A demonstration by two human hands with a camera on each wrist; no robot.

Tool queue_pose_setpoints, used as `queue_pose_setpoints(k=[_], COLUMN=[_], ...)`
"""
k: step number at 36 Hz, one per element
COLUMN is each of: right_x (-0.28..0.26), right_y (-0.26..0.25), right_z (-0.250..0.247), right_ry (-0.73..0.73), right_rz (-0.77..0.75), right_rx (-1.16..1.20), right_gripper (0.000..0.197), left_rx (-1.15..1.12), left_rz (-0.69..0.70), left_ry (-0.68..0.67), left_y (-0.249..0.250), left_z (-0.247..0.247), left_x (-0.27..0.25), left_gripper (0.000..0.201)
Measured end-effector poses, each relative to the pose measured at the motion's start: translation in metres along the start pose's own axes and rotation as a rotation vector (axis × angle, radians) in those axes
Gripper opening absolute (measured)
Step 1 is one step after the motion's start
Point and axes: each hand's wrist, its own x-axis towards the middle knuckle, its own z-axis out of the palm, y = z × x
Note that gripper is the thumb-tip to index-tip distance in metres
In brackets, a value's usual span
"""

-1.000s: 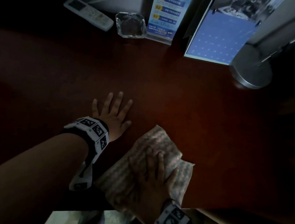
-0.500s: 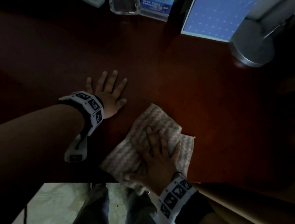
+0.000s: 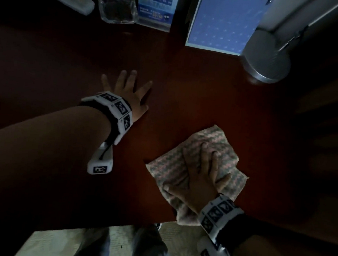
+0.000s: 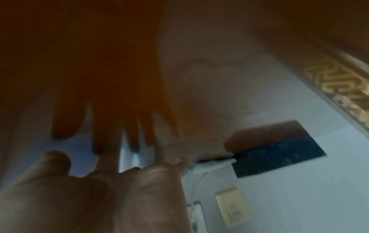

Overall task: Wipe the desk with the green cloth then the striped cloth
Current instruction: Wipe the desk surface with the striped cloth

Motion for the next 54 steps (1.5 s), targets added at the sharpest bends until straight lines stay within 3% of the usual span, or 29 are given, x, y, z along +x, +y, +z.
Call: queue_pose_setpoints(k=[10,18,23,27,31,36,40,48,54], right_x=[0.049,0.101,0.137,0.168,0.193,0.19,0.19,0.126,0.129], right_y=[-0.019,-0.051,-0.064,-0.063,-0.06,-0.055,-0.053,-0.017,-0.011], right_z=[-0.036,-0.077,-0.105,-0.125,-0.147,-0.167,-0.141,-0.092,-0.105], right_ry=[0.001,0.035,0.083,0.13,0.119,0.113,0.225,0.133,0.064], right_rz=[-0.026,0.015,-0.017,-0.135,-0.106,-0.164,-0.134,-0.076,-0.023], right_rx=[0.017,0.027,0.043,0.032,-0.085,-0.16,-0.064,0.006,0.015], right_gripper=[0.1,0.106,0.108,0.107,0.114,0.094,0.107,0.104,0.105], left_rx=[-0.077,-0.119,-0.131,-0.125,-0.13,-0.125,-0.131,-0.108,-0.111], left_rz=[0.002,0.017,0.028,0.017,0.022,0.021,0.024,0.032,0.033], left_ry=[-0.018,-0.089,-0.101,-0.151,-0.127,-0.112,-0.122,-0.162,-0.173], left_y=[0.009,0.008,0.006,0.006,0.004,0.004,0.005,0.004,0.004], left_z=[0.015,0.009,0.008,0.006,0.009,0.011,0.01,0.008,0.007], left_x=[0.025,0.025,0.025,0.026,0.029,0.029,0.029,0.029,0.029], left_gripper=[0.061,0.061,0.063,0.06,0.061,0.062,0.061,0.062,0.062])
